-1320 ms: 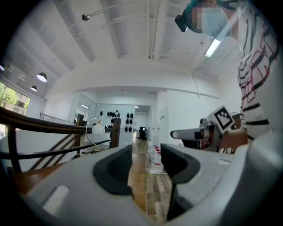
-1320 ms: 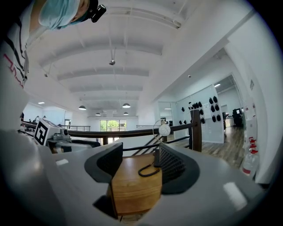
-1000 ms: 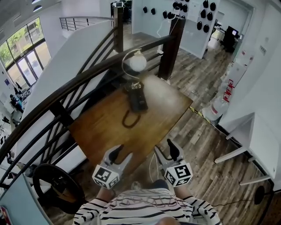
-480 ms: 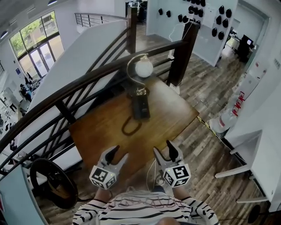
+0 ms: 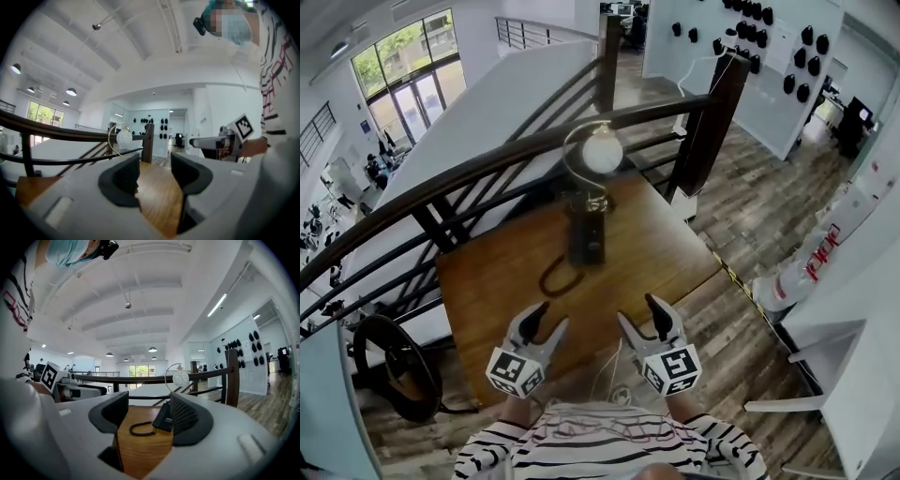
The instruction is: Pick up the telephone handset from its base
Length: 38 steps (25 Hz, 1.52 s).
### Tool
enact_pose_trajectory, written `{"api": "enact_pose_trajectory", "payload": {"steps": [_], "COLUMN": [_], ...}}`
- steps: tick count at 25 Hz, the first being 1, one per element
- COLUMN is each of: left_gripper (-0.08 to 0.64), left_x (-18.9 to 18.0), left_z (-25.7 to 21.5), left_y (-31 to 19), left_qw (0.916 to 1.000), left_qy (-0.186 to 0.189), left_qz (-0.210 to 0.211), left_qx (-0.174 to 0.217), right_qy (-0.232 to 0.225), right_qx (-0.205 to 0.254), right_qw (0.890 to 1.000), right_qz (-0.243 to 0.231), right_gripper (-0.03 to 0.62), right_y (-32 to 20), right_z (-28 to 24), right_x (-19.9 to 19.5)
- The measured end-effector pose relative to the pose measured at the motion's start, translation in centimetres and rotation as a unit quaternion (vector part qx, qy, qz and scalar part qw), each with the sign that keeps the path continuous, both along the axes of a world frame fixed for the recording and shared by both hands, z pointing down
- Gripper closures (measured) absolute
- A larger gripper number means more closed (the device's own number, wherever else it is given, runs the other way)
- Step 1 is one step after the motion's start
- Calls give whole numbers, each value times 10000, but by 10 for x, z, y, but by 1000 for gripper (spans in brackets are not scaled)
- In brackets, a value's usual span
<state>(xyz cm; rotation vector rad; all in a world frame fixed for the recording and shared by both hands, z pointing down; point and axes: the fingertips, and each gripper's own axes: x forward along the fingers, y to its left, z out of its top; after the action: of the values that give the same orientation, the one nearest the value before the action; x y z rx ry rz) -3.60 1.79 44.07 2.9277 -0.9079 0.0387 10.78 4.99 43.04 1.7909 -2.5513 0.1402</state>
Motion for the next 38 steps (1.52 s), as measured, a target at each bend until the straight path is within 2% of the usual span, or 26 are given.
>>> {"api": "enact_pose_trajectory", "payload": {"steps": [7, 16, 28, 38], "left_gripper": [348, 348, 348, 350], "left_x": [54, 73, 64, 43], "left_z": [15, 4, -15, -42], "left_y": [3, -50, -156, -239], "left_qw": [9991, 9980, 9996, 9992], "left_qy": [-30, -62, -13, 399], "left_qz": [-423, -628, -250, -8], "left_qx": [-59, -84, -155, 59], "right_qy": [21, 44, 156, 211], "right_qx": [-1, -83, -177, -390], "right_qw": [9992, 9986, 9987, 9985], "right_qz": [-391, -529, -449, -307], "right_gripper": [325, 325, 325, 327], "right_y": [0, -45, -147, -205], "right_z": [9, 12, 5, 20], "right_x": [56, 82, 52, 22]}}
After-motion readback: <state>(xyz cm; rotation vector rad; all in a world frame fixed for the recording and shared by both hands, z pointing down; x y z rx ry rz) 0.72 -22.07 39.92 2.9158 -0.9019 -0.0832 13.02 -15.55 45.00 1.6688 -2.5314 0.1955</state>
